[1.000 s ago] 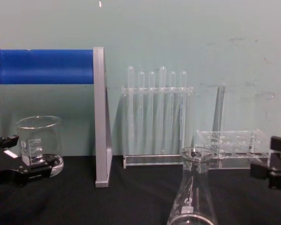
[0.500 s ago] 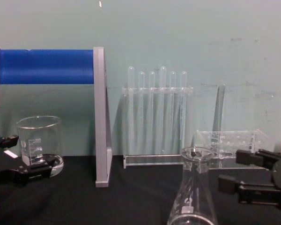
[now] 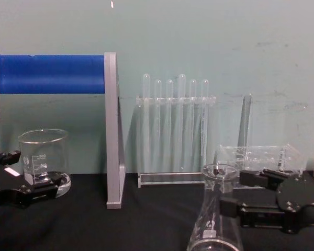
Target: Grasp the erlenmeyer flask with one hand, shake it three times, then place it back.
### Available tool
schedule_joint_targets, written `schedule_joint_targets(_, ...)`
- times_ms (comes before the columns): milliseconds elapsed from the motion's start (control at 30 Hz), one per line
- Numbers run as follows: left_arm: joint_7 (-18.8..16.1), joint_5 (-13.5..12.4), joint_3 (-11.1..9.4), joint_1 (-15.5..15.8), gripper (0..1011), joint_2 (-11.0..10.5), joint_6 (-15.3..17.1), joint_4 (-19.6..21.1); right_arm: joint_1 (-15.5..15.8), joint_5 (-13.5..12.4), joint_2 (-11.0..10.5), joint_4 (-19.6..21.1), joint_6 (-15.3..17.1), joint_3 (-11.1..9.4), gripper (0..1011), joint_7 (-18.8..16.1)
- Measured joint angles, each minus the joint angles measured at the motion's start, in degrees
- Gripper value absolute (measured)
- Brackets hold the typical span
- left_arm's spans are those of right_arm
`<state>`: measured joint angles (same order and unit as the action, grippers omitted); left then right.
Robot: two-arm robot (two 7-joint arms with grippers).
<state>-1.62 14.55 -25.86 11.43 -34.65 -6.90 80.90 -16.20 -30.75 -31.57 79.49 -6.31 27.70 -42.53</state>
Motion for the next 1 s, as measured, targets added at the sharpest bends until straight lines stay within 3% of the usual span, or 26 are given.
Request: schedule_joint_targets(1000,0.00,0.00,0.00,0.00,1001,0.00,0.00,0.00,-5.28,0.87,4.12,-6.23,0.18,3.19,1000,-0.55)
